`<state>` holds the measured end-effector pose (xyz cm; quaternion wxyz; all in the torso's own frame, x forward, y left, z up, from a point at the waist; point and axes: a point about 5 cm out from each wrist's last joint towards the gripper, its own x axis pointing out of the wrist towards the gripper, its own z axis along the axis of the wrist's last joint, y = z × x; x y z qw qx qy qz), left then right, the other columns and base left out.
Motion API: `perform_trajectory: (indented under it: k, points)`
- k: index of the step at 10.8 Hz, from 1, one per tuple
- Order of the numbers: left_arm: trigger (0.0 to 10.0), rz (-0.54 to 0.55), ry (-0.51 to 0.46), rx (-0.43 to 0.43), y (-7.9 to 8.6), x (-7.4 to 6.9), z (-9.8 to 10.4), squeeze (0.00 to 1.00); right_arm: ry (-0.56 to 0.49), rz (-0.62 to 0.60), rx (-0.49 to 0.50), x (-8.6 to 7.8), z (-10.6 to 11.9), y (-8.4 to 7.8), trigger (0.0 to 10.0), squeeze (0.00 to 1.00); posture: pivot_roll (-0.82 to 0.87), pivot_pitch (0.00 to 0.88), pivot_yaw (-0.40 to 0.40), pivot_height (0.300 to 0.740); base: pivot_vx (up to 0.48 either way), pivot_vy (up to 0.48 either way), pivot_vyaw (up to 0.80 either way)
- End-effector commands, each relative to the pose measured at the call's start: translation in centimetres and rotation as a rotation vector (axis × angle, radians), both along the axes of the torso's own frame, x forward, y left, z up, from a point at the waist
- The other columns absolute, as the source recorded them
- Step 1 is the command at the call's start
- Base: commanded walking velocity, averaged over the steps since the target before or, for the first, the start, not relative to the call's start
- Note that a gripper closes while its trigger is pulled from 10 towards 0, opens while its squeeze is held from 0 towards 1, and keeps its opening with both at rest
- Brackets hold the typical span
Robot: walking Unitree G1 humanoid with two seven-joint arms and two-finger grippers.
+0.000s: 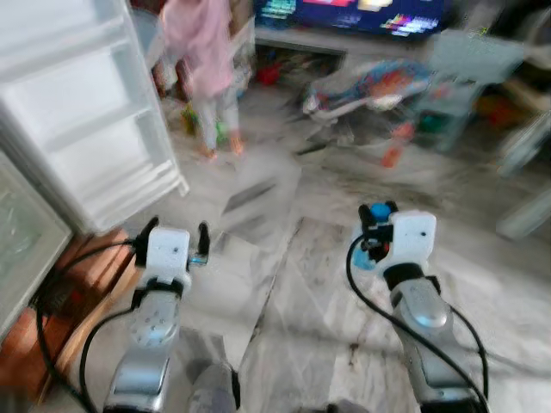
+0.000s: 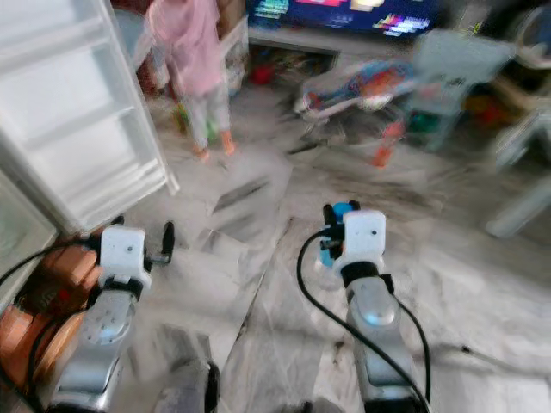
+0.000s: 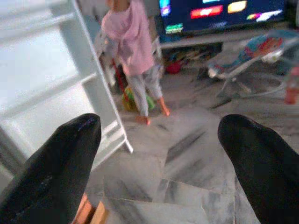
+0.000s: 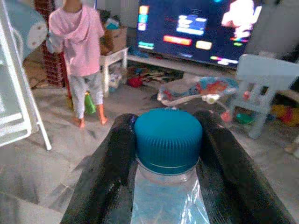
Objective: Restocking fridge
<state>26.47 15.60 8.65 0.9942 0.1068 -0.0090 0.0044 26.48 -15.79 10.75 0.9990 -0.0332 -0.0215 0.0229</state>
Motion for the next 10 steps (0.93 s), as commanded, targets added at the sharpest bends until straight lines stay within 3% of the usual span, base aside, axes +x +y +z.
perform_trajectory:
  k: [1,5,7,10]
  points:
    - [10.0,0.011,0.014,-0.008,0.2,-0.3,-0.4,0.00,-0.008,0.010,-0.009,0.4,0.4,0.0,10.0,0.00,0.14,0.061,-0.024,0.740,0.000,0.000,0.00]
    - [10.0,-0.001,0.014,-0.003,0.3,-0.2,-0.3,0.00,-0.019,-0.016,-0.012,0.8,0.5,-0.1,10.0,0.00,0.14,0.059,-0.018,0.740,0.000,0.000,0.00]
    - [10.0,-0.047,0.002,0.002,0.4,0.1,-0.2,0.00,-0.024,-0.070,-0.025,1.0,0.6,-0.9,10.0,0.00,0.14,0.053,-0.017,0.740,0.000,0.000,0.00]
    - [10.0,-0.073,0.035,-0.023,0.7,-0.6,-1.1,0.00,0.000,-0.075,-0.036,0.5,0.0,-1.3,10.0,0.00,0.14,0.063,-0.027,0.740,0.000,0.000,-0.80]
